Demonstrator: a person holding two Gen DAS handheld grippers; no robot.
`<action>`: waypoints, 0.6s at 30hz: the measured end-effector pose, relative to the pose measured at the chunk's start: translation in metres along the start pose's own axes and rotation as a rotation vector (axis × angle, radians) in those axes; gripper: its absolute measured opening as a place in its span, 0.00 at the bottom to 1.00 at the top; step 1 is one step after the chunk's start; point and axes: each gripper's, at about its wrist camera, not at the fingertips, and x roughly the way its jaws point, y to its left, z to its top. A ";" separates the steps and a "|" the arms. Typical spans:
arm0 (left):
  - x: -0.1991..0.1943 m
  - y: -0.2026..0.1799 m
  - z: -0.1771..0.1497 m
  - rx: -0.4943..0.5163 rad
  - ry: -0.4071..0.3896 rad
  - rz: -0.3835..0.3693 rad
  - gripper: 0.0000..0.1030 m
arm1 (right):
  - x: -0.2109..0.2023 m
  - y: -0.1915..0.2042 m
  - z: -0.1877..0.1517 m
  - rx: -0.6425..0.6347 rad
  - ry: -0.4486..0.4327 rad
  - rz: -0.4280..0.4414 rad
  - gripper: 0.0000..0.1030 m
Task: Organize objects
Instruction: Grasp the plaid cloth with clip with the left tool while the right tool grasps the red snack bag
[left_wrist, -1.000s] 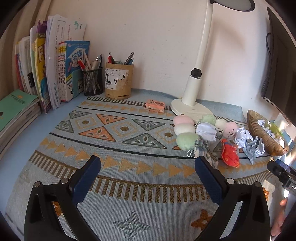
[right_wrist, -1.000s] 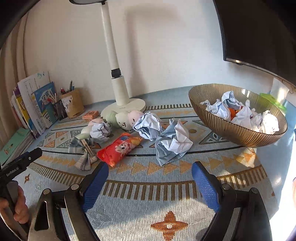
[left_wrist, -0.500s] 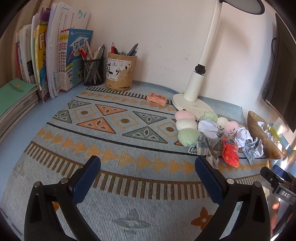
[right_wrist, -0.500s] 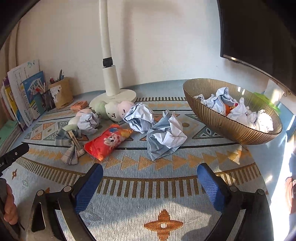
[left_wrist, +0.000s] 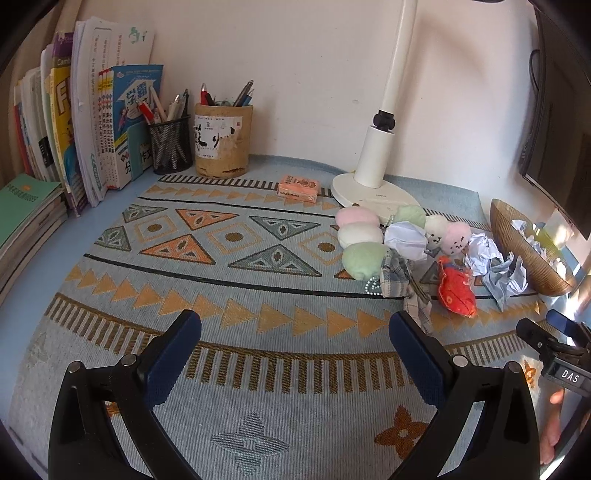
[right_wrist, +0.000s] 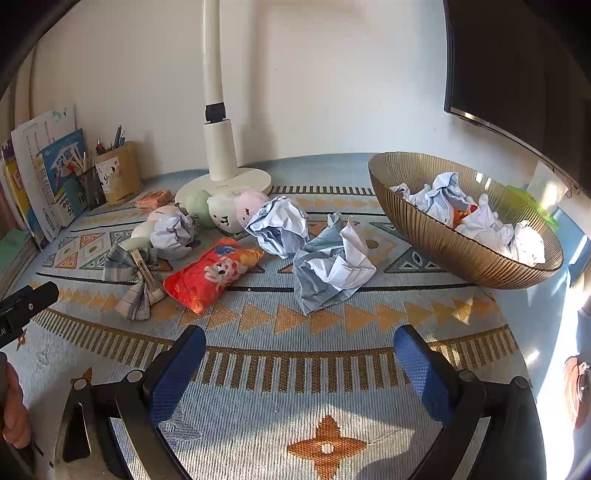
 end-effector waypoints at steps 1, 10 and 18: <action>0.003 -0.005 0.003 -0.014 0.021 -0.030 0.99 | 0.004 -0.002 0.004 0.059 0.044 0.086 0.92; 0.077 -0.037 0.028 -0.217 0.302 -0.328 0.67 | 0.055 0.024 0.032 0.215 0.248 0.322 0.67; 0.088 -0.045 0.028 -0.220 0.248 -0.351 0.60 | 0.076 0.038 0.050 0.159 0.166 0.166 0.53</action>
